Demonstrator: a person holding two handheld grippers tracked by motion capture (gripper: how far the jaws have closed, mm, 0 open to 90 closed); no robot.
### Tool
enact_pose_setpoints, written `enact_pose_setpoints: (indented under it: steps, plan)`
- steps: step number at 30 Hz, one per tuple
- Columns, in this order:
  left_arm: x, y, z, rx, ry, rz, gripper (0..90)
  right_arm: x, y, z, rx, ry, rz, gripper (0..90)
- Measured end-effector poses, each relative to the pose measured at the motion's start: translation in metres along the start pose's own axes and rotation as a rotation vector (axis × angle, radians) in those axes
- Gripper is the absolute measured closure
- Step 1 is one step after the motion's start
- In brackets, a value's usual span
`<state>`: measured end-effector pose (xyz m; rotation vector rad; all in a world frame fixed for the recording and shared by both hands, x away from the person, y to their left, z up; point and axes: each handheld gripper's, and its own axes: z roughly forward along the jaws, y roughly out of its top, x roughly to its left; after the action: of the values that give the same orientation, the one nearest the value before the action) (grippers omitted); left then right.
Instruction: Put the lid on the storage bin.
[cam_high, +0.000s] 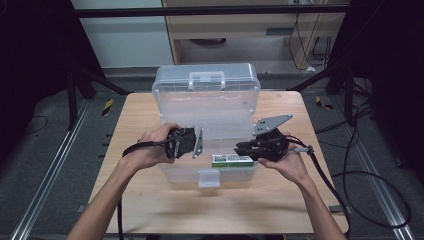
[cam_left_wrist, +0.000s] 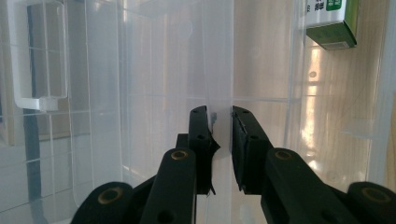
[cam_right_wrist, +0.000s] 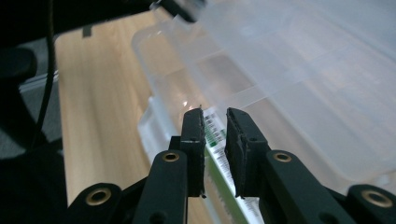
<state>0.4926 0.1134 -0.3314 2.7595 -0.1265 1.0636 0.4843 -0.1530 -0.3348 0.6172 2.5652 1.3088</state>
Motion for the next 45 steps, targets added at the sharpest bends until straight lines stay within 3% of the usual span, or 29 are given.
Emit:
enact_pose_setpoints:
  steps: [13,19,29,45]
  plan:
    - [-0.001,0.001,0.000,0.008,0.004,0.002,78.4,-0.031,0.004,-0.012,-0.147,-0.180,0.154,81.3]
    - [-0.002,0.001,0.000,0.011,0.002,0.002,78.3,-0.044,0.005,-0.012,-0.184,-0.217,0.208,82.5]
    - [-0.003,0.001,-0.001,0.020,-0.001,0.007,78.4,-0.062,0.006,-0.013,-0.222,-0.290,0.242,86.0]
    - [-0.006,0.002,-0.002,0.024,-0.007,0.009,78.3,-0.077,0.008,-0.010,-0.204,-0.330,0.274,90.0]
